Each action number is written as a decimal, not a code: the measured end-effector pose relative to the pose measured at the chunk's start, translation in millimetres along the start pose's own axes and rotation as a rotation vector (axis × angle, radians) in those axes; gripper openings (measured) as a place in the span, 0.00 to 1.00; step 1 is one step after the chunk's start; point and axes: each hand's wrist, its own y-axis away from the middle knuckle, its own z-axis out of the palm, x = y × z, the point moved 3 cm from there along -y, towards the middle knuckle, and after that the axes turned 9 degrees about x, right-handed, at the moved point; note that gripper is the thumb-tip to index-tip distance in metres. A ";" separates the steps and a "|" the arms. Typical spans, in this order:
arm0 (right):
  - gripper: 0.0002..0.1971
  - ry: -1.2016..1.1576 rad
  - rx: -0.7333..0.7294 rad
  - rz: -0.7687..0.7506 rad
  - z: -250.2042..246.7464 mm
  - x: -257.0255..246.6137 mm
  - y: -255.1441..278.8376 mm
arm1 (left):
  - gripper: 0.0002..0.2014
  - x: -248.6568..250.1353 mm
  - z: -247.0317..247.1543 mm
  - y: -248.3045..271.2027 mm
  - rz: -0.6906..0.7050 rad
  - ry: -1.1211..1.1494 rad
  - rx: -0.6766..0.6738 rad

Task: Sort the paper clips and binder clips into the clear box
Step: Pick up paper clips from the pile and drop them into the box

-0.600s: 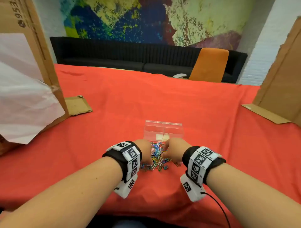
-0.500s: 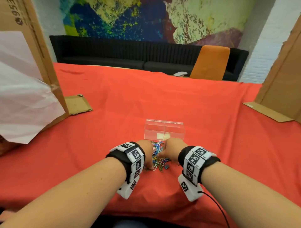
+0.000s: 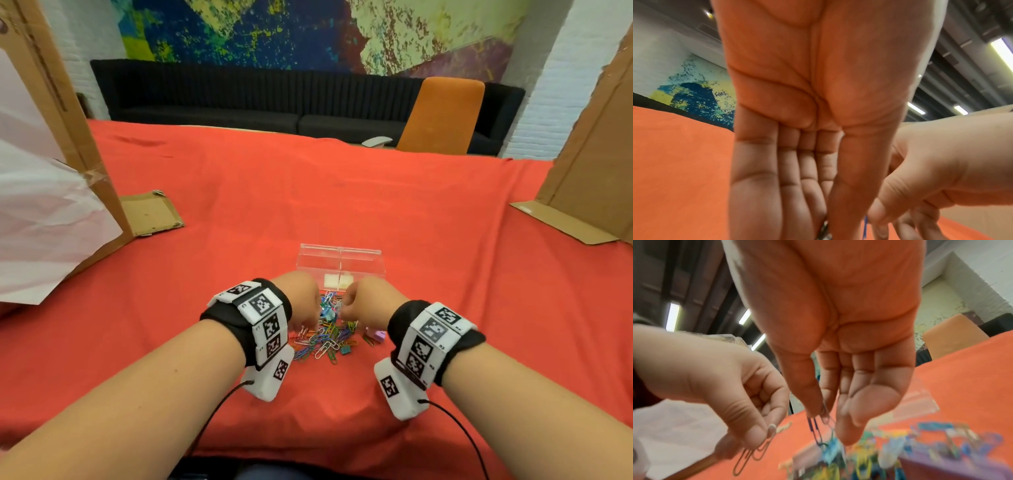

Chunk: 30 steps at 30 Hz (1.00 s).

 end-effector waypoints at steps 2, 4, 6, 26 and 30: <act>0.07 -0.136 0.064 0.001 -13.0 2.8 1.7 | 0.03 -1.7 -11.5 -0.9 0.014 0.101 0.062; 0.07 -0.214 0.145 0.001 -25.6 4.3 -2.4 | 0.05 -2.5 -25.4 -3.6 0.043 0.165 0.162; 0.08 -0.330 0.206 -0.014 -35.9 4.4 -6.6 | 0.07 -3.7 -37.7 -6.9 0.066 0.215 0.258; 0.15 -1.099 0.329 0.032 -31.0 12.0 -52.4 | 0.11 -34.4 -31.8 -48.2 0.056 0.683 0.360; 0.16 -0.924 0.394 0.025 -29.5 15.0 -60.0 | 0.07 -35.5 -42.3 -57.5 0.068 0.696 0.499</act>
